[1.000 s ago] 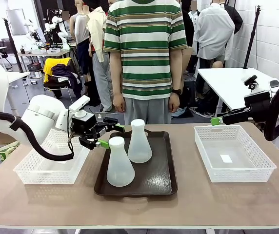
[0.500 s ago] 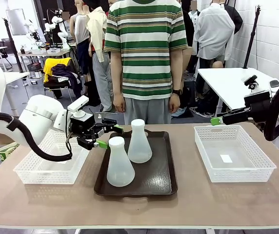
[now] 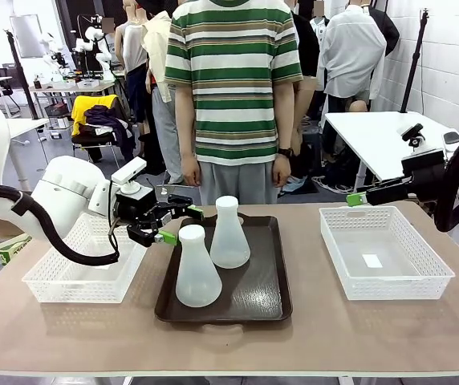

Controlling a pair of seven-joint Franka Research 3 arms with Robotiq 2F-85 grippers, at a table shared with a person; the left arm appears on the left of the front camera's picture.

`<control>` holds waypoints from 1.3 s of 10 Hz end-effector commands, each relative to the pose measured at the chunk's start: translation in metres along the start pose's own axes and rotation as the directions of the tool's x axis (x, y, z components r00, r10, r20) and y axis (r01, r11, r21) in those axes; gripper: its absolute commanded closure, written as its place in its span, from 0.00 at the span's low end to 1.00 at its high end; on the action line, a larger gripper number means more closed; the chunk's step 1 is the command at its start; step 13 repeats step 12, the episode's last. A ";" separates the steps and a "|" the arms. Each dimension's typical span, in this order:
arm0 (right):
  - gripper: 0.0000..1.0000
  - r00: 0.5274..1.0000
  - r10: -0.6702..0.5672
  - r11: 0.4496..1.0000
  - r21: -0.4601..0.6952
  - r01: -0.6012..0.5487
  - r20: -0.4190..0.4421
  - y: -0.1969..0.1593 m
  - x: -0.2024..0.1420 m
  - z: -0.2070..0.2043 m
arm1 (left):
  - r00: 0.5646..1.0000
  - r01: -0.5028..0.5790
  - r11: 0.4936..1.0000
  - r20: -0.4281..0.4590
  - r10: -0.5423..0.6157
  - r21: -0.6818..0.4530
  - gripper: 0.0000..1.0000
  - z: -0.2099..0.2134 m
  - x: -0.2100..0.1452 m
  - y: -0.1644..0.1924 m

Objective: Prepare the laboratory tools.
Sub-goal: Place the picked Big flask upright in the Handle tray as directed by the person.

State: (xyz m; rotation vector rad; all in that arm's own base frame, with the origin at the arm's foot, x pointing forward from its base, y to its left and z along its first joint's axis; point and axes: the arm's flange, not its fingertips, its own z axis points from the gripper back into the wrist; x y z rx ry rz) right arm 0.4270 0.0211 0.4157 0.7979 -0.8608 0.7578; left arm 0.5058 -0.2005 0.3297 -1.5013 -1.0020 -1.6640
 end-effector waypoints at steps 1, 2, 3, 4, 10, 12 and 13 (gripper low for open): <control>0.00 1.000 0.000 1.000 0.000 0.000 0.000 0.001 -0.001 0.000 | 1.000 0.012 1.000 -0.002 -0.012 0.000 0.00 0.001 0.000 0.003; 0.00 1.000 0.000 1.000 0.000 0.000 0.000 0.001 -0.001 0.000 | 1.000 0.012 1.000 -0.002 -0.012 0.000 0.00 0.001 0.000 0.003; 0.00 1.000 0.000 1.000 0.000 0.000 0.000 0.001 -0.001 0.000 | 1.000 0.012 1.000 -0.002 -0.012 0.000 0.00 0.001 0.000 0.003; 0.00 1.000 0.000 1.000 0.000 0.000 0.000 0.001 -0.001 0.000 | 1.000 0.012 1.000 -0.002 -0.012 0.000 0.00 0.001 0.000 0.003; 0.00 1.000 0.000 1.000 0.000 0.000 0.000 0.001 -0.001 0.000 | 1.000 0.012 1.000 -0.002 -0.012 0.000 0.00 0.001 0.000 0.003; 0.00 1.000 0.000 1.000 0.000 0.000 0.000 0.001 -0.001 0.000 | 1.000 0.012 1.000 -0.002 -0.012 0.000 0.00 0.001 0.000 0.003; 0.00 1.000 0.000 1.000 0.000 0.000 0.000 0.001 -0.001 0.000 | 1.000 0.012 1.000 -0.002 -0.012 0.000 0.00 0.001 0.000 0.003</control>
